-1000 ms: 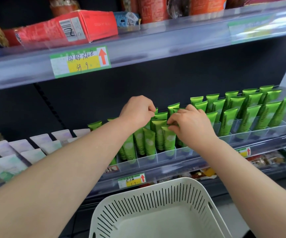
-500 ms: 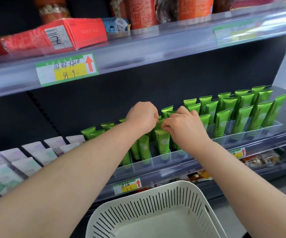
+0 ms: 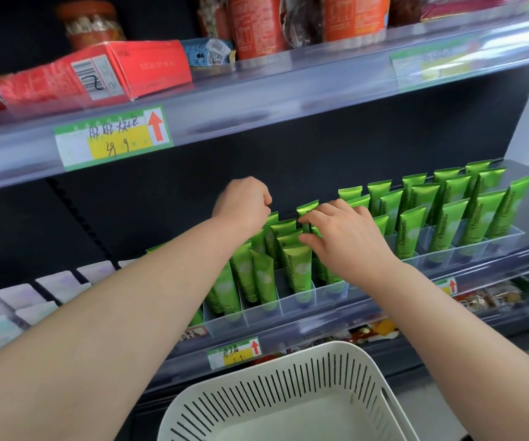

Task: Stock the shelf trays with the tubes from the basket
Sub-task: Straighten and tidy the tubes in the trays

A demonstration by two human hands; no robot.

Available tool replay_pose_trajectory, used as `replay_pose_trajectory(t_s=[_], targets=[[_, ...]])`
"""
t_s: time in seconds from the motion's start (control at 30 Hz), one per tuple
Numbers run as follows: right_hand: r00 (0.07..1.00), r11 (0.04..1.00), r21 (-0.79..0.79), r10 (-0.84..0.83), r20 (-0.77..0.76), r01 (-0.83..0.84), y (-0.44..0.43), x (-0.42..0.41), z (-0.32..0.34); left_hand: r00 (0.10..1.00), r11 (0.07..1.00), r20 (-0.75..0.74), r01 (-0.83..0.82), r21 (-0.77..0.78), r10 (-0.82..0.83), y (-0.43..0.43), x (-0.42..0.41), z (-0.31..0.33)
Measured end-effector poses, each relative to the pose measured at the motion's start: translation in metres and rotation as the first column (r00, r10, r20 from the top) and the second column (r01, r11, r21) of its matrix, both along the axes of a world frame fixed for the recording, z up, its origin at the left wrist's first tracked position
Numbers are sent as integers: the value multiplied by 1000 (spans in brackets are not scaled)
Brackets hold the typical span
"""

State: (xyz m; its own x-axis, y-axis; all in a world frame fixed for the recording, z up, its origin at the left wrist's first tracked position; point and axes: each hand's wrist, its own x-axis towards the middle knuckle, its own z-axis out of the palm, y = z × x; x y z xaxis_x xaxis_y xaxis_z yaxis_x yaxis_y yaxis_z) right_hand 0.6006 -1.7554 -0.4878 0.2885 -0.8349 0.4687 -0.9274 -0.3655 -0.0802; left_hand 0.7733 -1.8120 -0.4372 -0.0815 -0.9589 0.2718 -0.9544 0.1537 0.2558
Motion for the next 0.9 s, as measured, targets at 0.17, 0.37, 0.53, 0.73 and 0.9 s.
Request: replay_pose_trajectory(t_s=[0.17,0.37,0.53,0.73,0.9], targets=[[1000,998,68,17,-24,-15,-3,1,-3,994,997,109,-25,68,17,-15,-2,-1],[999,991,127,44,-16,-42,-4,-3,-8,989,995,145,-27,96,13,-28,-8,-12],[999,989,140,45,-2,-45,-6,-6,-11,990,999,137,7,49,-13,-32,-18,-14],[999,987,156,39,15,-41,-6,-4,-11,998,998,58,35,56,-39,-28,-19,-14],[1000,990,142,9,26,-13,-4,-6,-9,998,998,-3,70,-2,-70,-21,-20,-3]])
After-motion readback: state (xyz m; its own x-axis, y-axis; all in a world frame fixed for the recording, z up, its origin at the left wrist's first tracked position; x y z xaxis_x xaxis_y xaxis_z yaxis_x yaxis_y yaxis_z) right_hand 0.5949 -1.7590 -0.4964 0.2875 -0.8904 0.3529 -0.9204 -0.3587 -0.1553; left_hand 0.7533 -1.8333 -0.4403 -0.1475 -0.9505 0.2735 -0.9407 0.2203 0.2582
